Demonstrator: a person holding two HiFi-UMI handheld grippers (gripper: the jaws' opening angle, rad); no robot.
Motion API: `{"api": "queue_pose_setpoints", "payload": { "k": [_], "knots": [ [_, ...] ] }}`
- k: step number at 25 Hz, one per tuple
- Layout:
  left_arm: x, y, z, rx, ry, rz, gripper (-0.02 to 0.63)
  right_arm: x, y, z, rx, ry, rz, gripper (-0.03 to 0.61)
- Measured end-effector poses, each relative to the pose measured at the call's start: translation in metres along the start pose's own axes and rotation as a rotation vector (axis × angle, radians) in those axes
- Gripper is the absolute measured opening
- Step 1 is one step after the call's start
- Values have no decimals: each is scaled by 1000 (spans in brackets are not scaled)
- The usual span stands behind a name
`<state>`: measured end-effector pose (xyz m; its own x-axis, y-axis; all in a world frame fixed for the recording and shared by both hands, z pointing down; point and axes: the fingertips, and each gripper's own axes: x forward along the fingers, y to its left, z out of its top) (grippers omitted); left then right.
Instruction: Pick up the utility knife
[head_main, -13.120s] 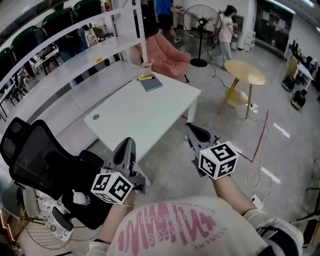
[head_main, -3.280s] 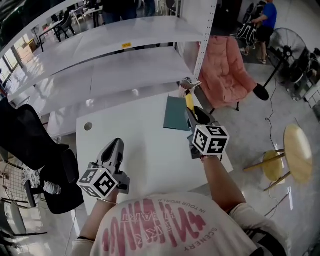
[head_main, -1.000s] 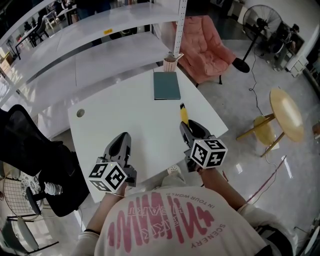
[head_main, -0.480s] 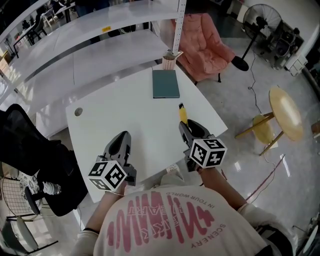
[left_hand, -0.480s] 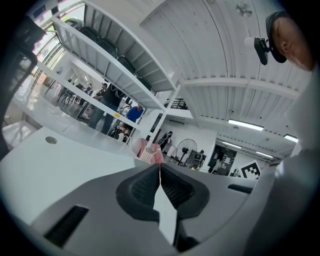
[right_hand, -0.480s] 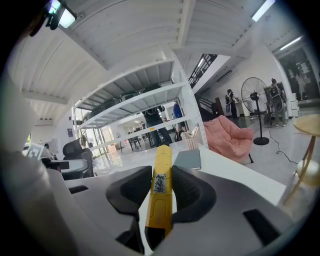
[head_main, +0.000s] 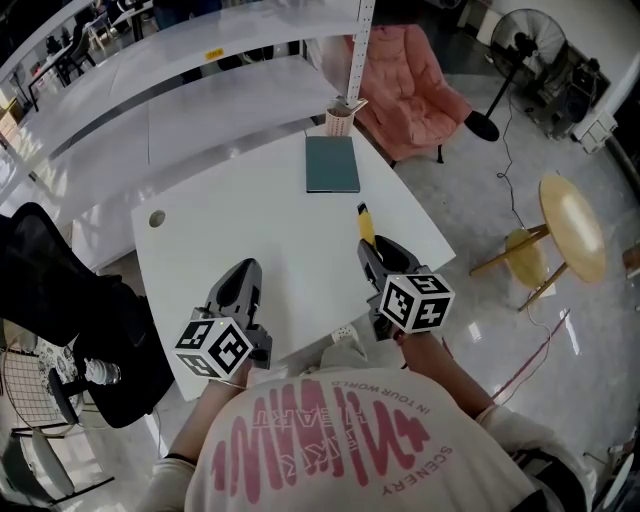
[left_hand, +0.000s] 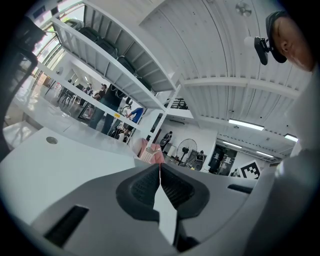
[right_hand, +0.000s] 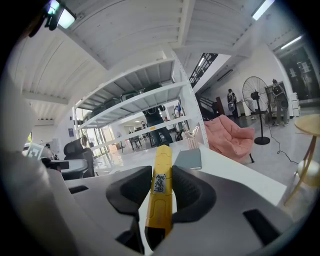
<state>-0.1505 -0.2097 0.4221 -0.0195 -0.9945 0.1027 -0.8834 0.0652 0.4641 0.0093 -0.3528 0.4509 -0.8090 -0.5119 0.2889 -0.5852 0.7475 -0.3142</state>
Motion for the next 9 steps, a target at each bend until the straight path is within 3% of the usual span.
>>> {"api": "queue_pose_setpoints", "payload": {
  "k": [9],
  "knots": [
    [1, -1, 1, -2, -6, 4, 26, 0, 0, 1, -8, -1, 5, 141]
  ]
}}
